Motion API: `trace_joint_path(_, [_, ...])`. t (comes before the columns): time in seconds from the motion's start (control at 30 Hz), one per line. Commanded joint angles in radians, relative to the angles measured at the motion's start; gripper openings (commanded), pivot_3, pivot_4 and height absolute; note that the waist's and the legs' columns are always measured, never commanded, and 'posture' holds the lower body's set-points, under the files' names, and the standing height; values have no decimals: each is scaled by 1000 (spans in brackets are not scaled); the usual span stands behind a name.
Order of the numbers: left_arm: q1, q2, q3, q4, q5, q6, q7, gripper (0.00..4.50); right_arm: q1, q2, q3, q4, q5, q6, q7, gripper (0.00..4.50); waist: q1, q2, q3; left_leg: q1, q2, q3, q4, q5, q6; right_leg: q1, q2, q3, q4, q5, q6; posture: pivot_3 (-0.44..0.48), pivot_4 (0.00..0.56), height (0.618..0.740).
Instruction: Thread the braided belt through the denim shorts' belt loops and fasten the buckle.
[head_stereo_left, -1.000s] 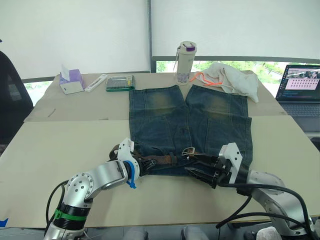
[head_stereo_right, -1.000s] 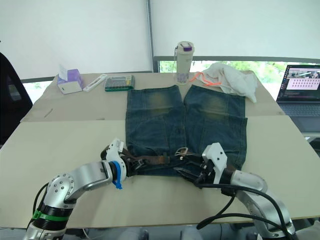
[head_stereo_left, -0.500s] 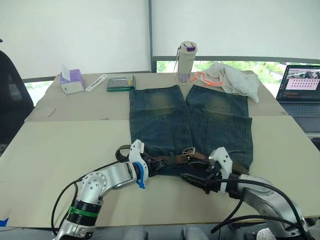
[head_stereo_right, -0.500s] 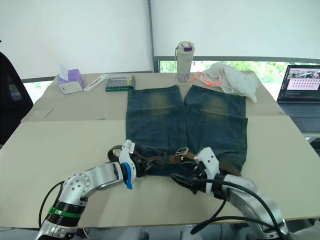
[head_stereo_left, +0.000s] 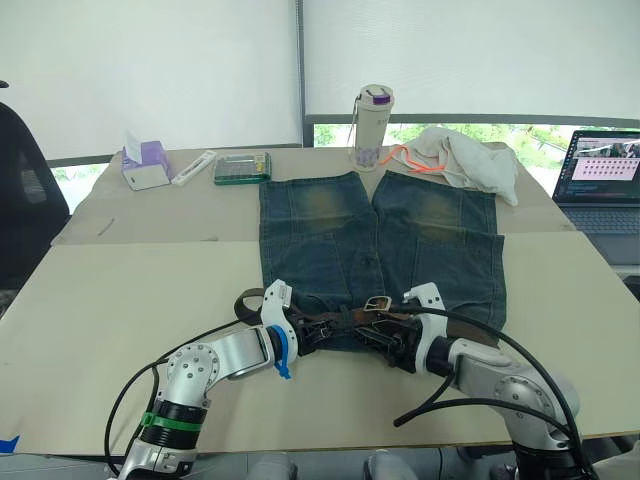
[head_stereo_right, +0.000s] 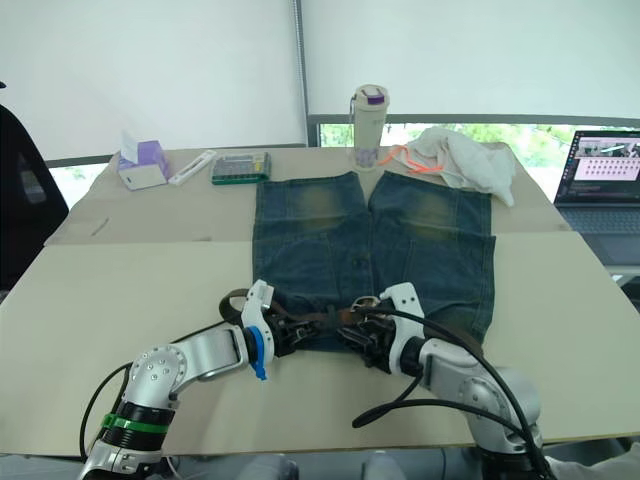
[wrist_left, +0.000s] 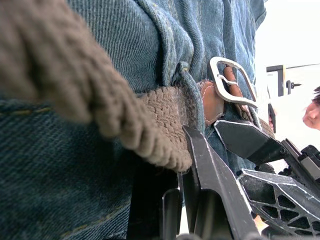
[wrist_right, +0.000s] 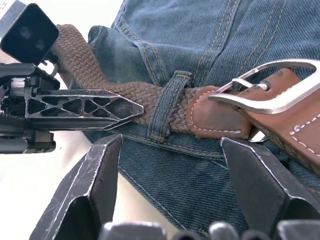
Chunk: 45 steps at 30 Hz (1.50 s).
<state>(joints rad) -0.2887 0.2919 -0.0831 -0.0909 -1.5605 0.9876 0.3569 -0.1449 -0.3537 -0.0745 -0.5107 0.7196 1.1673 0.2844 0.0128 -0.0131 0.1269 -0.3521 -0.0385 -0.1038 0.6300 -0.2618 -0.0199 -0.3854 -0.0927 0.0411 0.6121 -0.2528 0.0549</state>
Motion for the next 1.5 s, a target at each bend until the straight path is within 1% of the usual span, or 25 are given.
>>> trace_joint_path(0.03, [10,-8,7,26,37,37,-16,0,-27,-4,-74,-25,12,21,-41,3512,-1,0,0,0,0,0,0,0,0,0,0,0,0,0,0,0,150,740])
trace_joint_path(0.2, [10,-22,29,31,63,60,-30,0,-42,20,-126,-26,43,66,-86,3512,-1,1,0,0,0,0,0,0,0,0,0,0,0,0,0,0,150,740])
trace_joint_path(0.3, [12,-32,40,32,76,73,-36,0,-45,43,-134,-16,56,88,-110,3512,-1,1,-1,0,0,0,0,0,0,0,0,0,0,0,0,0,150,740])
trace_joint_path(0.53, [11,-51,61,37,108,98,-53,0,-36,146,-130,9,83,133,-167,3512,-4,1,-3,0,0,0,0,0,0,0,0,0,0,0,0,0,150,740])
trace_joint_path(0.73, [15,-70,83,34,130,119,-59,0,-52,223,-199,16,132,154,-202,3512,-9,3,-6,0,0,0,-1,0,0,0,1,0,1,0,0,0,150,740])
trace_joint_path(0.83, [14,-77,91,35,140,129,-63,0,-60,247,-240,19,165,166,-213,2710,-9,3,-6,0,0,-1,-1,0,0,0,1,0,1,0,0,0,150,740])
trace_joint_path(0.9, [12,-81,96,39,148,135,-68,0,-53,233,-236,12,177,173,-200,1934,-9,3,-6,0,0,-1,-1,0,0,-1,1,0,0,0,0,0,150,740])
trace_joint_path(0.93, [12,-83,98,39,152,137,-69,0,-50,229,-234,9,181,175,-195,1766,-10,3,-6,0,0,0,-1,0,0,-1,0,0,0,0,0,0,150,740])
trace_joint_path(0.97, [11,-85,100,40,156,140,-71,0,-48,224,-231,5,187,177,-187,1410,-10,3,-6,0,0,0,-1,0,0,-1,0,0,0,0,0,0,150,740])
trace_joint_path(1.0, [11,-88,103,41,160,144,-73,0,-46,222,-228,2,195,177,-183,940,-10,3,-6,0,0,0,-1,0,0,-1,1,0,0,0,0,0,150,740])
trace_joint_path(1.07, [10,-92,109,40,166,150,-76,0,-44,220,-227,-2,208,175,-181,276,-11,3,-6,0,0,0,-1,0,0,-1,1,0,0,0,0,0,150,740])
trace_joint_path(1.1, [10,-94,111,40,171,153,-78,0,-46,222,-230,-2,213,173,-185,99,-11,4,-6,0,0,0,-1,0,0,-1,1,0,0,0,0,0,150,740])
trace_joint_path(1.3, [11,-106,126,32,183,162,-101,0,-53,209,-250,-5,259,174,-175,99,-12,4,-6,0,0,0,-1,0,0,-1,1,0,0,0,0,0,150,740])
trace_joint_path(1.37, [13,-107,137,20,178,160,-124,704,-61,202,-261,-6,288,174,-174,0,-12,4,-6,0,0,0,-1,0,0,-1,0,0,0,0,0,0,150,740])
trace_joint_path(1.43, [15,-111,158,12,154,158,-138,1255,-66,185,-265,-13,320,168,-162,0,-14,3,-6,0,0,0,-1,0,0,-1,1,0,0,0,0,0,150,740])
trace_joint_path(1.47, [16,-109,166,9,146,160,-145,1654,-70,175,-267,-19,343,163,-149,0,-14,3,-5,-1,0,0,-1,0,0,-1,0,0,0,0,0,0,150,740])
trace_joint_path(1.5, [21,-89,166,-1,162,163,-171,1927,-75,164,-277,-26,379,156,-135,0,-15,3,-5,-1,0,0,-1,0,0,-1,0,0,0,0,0,0,150,740])
